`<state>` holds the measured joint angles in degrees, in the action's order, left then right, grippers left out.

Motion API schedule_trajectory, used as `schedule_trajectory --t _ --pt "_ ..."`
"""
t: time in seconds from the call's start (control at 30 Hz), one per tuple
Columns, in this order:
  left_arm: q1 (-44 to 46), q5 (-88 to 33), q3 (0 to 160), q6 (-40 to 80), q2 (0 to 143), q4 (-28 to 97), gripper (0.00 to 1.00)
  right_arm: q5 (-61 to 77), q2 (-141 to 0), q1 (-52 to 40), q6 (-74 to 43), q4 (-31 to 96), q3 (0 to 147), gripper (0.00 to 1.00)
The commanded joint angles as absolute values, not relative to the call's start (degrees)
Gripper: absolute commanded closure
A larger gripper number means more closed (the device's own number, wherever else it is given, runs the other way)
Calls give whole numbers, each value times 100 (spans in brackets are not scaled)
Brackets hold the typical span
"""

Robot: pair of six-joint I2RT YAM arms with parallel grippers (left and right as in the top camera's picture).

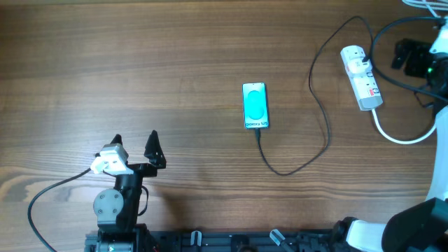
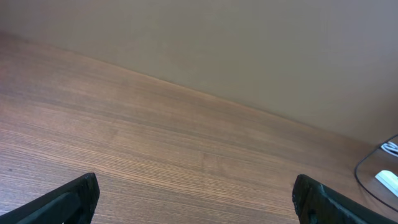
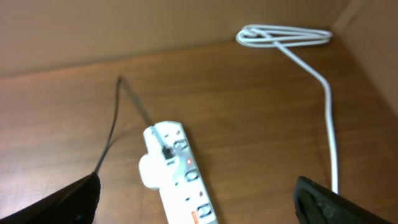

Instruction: Plug charger to phone and switch on socket

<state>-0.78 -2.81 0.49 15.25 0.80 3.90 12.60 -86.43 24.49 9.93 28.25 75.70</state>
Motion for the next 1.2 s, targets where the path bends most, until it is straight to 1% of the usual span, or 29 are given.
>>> schedule_trajectory --t 0.0,0.13,0.33,0.43,0.6,0.73,1.0,1.17 --pt "-86 -202 34 1389 27 438 0 1179 -8696 2143 1546 3006 7242 0" --pt "-86 -202 34 1389 27 438 0 1463 -8510 1826 1546 2117 6084 0" --pt "-86 -202 34 1389 27 436 0 1516 -7697 1317 1544 375 3704 0" --pt "-86 -202 34 1389 27 436 0 1516 -7107 1258 1485 -635 2508 0" --pt "-86 -202 34 1389 27 438 0 1728 -6377 1258 1367 -1745 1374 0" --pt "-86 -202 34 1389 27 438 0 1728 -5870 1253 1059 -2064 915 0" --pt "-86 -202 34 1389 27 438 0 1721 -4606 1225 587 -2082 75 0" --pt "-86 -202 34 1389 27 438 0 1535 -3704 917 602 -1422 27 0"
